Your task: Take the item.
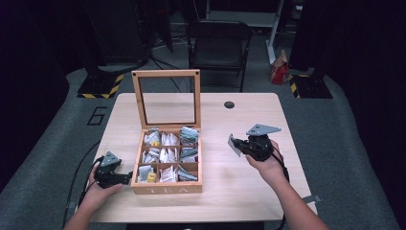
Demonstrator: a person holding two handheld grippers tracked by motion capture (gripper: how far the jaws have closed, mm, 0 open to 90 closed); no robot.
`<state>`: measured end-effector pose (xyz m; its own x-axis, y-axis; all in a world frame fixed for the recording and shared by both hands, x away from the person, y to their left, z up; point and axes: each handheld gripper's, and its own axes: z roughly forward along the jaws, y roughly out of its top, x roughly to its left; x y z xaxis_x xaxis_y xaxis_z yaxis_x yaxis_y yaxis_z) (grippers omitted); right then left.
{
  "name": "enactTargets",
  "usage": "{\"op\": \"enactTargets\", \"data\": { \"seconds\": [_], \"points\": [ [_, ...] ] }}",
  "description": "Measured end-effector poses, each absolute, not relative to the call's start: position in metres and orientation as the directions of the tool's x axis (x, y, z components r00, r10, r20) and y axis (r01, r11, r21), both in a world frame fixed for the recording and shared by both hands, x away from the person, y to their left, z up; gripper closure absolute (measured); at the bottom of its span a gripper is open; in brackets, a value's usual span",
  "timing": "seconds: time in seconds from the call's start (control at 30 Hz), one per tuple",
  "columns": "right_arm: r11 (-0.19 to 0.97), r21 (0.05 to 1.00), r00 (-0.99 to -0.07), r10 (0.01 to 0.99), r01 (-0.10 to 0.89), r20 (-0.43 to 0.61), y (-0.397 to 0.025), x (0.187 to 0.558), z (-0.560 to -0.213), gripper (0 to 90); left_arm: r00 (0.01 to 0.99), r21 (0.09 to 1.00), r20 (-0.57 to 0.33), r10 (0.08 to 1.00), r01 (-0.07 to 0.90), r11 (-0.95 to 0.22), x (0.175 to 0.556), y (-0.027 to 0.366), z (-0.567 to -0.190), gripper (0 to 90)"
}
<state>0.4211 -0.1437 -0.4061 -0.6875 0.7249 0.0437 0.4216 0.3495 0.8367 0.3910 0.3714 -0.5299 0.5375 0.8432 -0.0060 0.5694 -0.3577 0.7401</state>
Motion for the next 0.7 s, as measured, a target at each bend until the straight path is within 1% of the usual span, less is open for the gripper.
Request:
{"op": "enactTargets", "data": {
  "seconds": [0.4, 0.57, 0.7],
  "points": [
    [0.335, 0.827, -0.65, 0.758, 0.452, 0.048, -0.157, 0.425, -0.42, 90.0, 0.538, 0.74, -0.007, 0.843, 0.57, -0.357, 0.391, 0.371, -0.53, 14.4],
    [0.332, 0.825, -0.64, 0.767, 0.458, 0.047, -0.162, 0.425, -0.428, 90.0, 0.538, 0.742, 0.005, 0.843, 0.563, -0.364, 0.391, 0.372, -0.53, 14.4],
    [0.336, 0.815, -0.63, 0.775, 0.472, 0.046, -0.164, 0.424, -0.436, 90.0, 0.539, 0.739, -0.004, 0.843, 0.569, -0.36, 0.391, 0.372, -0.53, 14.4]
  ]
}}
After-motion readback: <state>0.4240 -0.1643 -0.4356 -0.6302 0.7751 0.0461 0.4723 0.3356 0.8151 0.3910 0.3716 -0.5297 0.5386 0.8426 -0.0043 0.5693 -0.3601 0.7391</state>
